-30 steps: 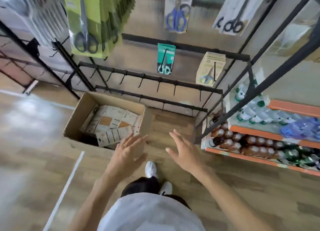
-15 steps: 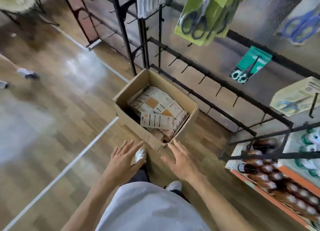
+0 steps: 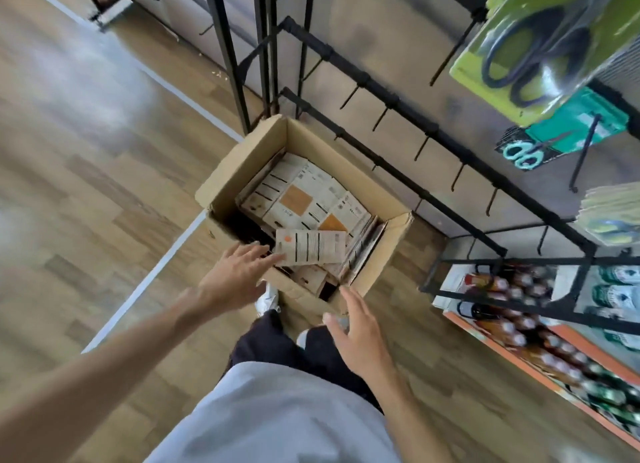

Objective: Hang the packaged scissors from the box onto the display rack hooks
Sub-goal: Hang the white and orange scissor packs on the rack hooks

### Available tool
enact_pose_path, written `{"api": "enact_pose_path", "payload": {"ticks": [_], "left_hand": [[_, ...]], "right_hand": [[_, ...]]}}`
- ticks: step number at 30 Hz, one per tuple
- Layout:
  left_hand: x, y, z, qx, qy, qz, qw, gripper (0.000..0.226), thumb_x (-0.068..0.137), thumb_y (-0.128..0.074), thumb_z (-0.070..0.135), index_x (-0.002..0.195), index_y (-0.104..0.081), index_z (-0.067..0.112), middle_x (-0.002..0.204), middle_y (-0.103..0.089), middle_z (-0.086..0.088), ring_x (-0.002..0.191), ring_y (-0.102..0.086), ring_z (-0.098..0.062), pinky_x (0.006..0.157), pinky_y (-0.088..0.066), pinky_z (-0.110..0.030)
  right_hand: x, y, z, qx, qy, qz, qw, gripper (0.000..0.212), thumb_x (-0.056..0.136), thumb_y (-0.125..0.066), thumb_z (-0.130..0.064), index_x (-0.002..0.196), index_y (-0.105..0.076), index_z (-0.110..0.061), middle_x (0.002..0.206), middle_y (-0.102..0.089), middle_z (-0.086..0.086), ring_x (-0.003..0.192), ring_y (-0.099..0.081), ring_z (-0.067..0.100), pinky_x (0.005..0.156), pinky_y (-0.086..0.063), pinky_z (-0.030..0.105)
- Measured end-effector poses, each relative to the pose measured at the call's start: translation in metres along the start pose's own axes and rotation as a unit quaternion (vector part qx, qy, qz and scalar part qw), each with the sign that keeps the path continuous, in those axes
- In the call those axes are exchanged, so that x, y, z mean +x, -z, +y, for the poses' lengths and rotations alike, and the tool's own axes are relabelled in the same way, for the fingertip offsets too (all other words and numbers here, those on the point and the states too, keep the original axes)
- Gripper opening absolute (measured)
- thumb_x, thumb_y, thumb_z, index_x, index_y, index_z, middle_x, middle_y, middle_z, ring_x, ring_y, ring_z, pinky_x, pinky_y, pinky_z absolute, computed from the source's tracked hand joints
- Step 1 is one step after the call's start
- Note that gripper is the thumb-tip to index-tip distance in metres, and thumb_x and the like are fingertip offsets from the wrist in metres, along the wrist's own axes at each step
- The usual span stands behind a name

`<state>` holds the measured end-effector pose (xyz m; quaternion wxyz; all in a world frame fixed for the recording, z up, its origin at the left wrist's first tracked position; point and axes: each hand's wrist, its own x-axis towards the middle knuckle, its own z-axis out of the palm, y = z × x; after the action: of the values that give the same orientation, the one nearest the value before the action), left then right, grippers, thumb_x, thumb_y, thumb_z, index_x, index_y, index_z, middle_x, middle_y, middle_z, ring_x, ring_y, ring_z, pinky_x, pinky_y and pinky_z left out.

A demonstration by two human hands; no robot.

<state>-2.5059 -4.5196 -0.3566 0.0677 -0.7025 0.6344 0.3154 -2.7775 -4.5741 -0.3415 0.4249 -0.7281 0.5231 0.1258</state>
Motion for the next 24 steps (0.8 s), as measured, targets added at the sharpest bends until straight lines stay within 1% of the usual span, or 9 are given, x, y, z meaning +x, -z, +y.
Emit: {"api": "enact_pose_path", "payload": {"ticks": [2,4,8,12,14,17,19,22,24], "left_hand": [[0.028,0.001,-0.007,0.041,-0.028,-0.019,0.999,0.07,0.098,-0.054,0.036,0.156,-0.016,0.036,0.161,-0.026,-0.004,0.15,-0.02,-0.024,0.122,-0.016,-0.048],[0.053,-0.002,-0.014,0.055,-0.034,-0.021,0.998,0.067,0.098,-0.053,0.036,0.156,-0.018,0.035,0.159,-0.029,-0.004,0.149,-0.023,-0.024,0.121,-0.02,-0.045],[0.095,-0.024,-0.024,0.057,0.002,-0.023,0.998,0.069,0.097,-0.054,0.034,0.156,-0.017,0.037,0.158,-0.03,-0.005,0.146,-0.028,-0.025,0.117,-0.026,-0.04],[0.127,-0.045,-0.029,0.013,0.024,-0.104,0.994,0.083,0.095,-0.06,0.014,0.155,-0.011,0.045,0.161,-0.019,-0.013,0.145,-0.027,-0.034,0.111,-0.035,-0.044],[0.139,-0.057,-0.029,-0.029,0.037,-0.116,0.992,0.084,0.094,-0.06,0.011,0.153,-0.014,0.049,0.156,-0.025,-0.014,0.14,-0.033,-0.036,0.107,-0.038,-0.047],[0.152,-0.075,-0.024,-0.14,0.052,-0.077,0.986,0.073,0.093,-0.06,0.009,0.147,-0.032,0.048,0.134,-0.04,-0.01,0.119,-0.048,-0.03,0.097,-0.05,-0.046],[0.157,-0.08,-0.021,-0.19,0.003,-0.035,0.981,0.063,0.088,-0.068,0.006,0.14,-0.05,0.037,0.132,-0.045,-0.007,0.118,-0.053,-0.027,0.095,-0.054,-0.04],[0.159,-0.075,-0.019,-0.2,-0.072,0.039,0.976,0.041,0.08,-0.076,0.004,0.117,-0.069,0.02,0.13,-0.06,-0.007,0.116,-0.061,-0.027,0.091,-0.054,-0.034],[0.153,-0.064,-0.024,-0.189,-0.099,0.084,0.973,0.034,0.079,-0.08,0.011,0.111,-0.073,0.019,0.117,-0.068,-0.003,0.103,-0.065,-0.023,0.086,-0.056,-0.036]], "right_hand": [[0.016,0.004,-0.006,-0.014,0.006,0.005,1.0,0.065,0.101,-0.046,-0.05,0.158,-0.022,-0.028,0.166,-0.015,-0.008,0.151,-0.014,0.007,0.116,-0.014,0.022],[0.035,0.007,-0.006,-0.037,0.003,-0.002,0.999,0.064,0.101,-0.045,-0.048,0.158,-0.021,-0.028,0.166,-0.012,-0.008,0.152,-0.012,0.009,0.117,-0.014,0.025],[0.066,0.006,0.01,-0.068,-0.007,-0.037,0.997,0.062,0.102,-0.045,-0.044,0.158,-0.022,-0.027,0.167,-0.012,-0.003,0.153,-0.012,0.013,0.121,-0.015,0.031],[0.079,0.013,0.029,-0.145,-0.004,-0.055,0.988,0.059,0.103,-0.046,-0.036,0.156,-0.025,-0.023,0.167,-0.011,0.002,0.152,-0.016,0.017,0.12,-0.022,0.032],[0.082,0.016,0.033,-0.167,-0.005,-0.057,0.984,0.056,0.104,-0.046,-0.035,0.156,-0.027,-0.023,0.167,-0.009,0.002,0.152,-0.016,0.017,0.119,-0.024,0.032],[0.089,0.016,0.036,-0.191,-0.011,-0.038,0.981,0.053,0.104,-0.044,-0.034,0.153,-0.032,-0.021,0.167,-0.011,0.002,0.151,-0.019,0.018,0.118,-0.026,0.033],[0.095,0.013,0.036,-0.216,-0.014,-0.025,0.976,0.051,0.103,-0.045,-0.032,0.152,-0.035,-0.02,0.166,-0.013,0.003,0.15,-0.023,0.02,0.117,-0.027,0.034],[0.101,0.01,0.036,-0.225,-0.018,-0.014,0.974,0.047,0.102,-0.046,-0.03,0.148,-0.04,-0.02,0.166,-0.016,0.004,0.148,-0.028,0.021,0.117,-0.025,0.035],[0.109,0.008,0.032,-0.227,-0.009,-0.02,0.974,0.046,0.102,-0.047,-0.03,0.147,-0.041,-0.021,0.166,-0.018,0.004,0.148,-0.027,0.02,0.119,-0.021,0.035]]}}
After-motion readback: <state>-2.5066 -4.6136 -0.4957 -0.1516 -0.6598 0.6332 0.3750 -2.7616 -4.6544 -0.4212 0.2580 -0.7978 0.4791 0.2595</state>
